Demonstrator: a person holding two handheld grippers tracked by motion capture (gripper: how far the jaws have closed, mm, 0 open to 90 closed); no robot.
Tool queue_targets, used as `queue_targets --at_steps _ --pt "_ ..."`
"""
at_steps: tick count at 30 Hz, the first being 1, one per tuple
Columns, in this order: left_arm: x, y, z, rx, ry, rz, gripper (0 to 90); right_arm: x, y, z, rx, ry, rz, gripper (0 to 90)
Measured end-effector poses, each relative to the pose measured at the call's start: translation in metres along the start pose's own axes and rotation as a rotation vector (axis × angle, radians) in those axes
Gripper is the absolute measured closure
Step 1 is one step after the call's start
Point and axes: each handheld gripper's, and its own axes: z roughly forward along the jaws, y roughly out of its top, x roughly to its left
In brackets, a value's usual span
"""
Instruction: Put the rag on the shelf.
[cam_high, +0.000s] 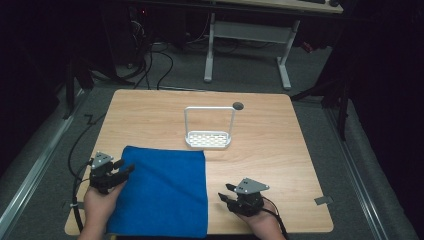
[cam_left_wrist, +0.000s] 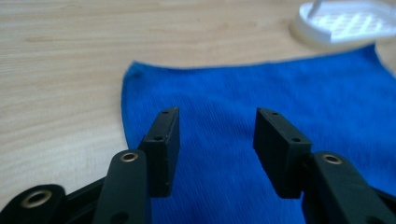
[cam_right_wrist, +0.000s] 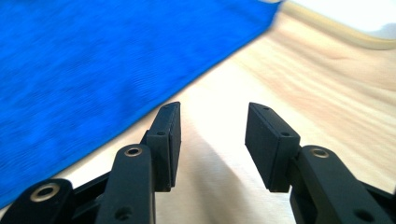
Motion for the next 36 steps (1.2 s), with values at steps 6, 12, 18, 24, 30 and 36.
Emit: queue_targets --at_steps 6,12,18,24,30,36 --pt "0.003 0.0 0.003 0.015 -0.011 -0.026 52.5 -0.004 0.0 -0.003 -0.015 -0.011 0.013 56.7" --pt "0.003 -0.001 0.001 0.014 -0.003 -0.009 53.7 -0.005 0.002 0.0 -0.011 -0.003 0.007 59.2" --pt "0.005 -0.005 -0.002 0.066 -0.031 0.01 70.1 0.001 0.015 0.013 -0.021 0.026 -0.031 90.0" --pt "0.008 -0.016 -0.001 0.143 -0.028 0.031 88.3 0.017 0.047 0.042 -0.027 0.076 -0.098 90.0" --pt "0.007 -0.02 -0.001 0.171 -0.025 0.067 90.0 0.033 0.054 0.081 0.088 0.094 -0.128 90.0" --pt "0.005 -0.021 0.0 0.167 -0.057 0.075 90.0 0.03 0.047 0.08 0.118 0.093 -0.127 90.0"
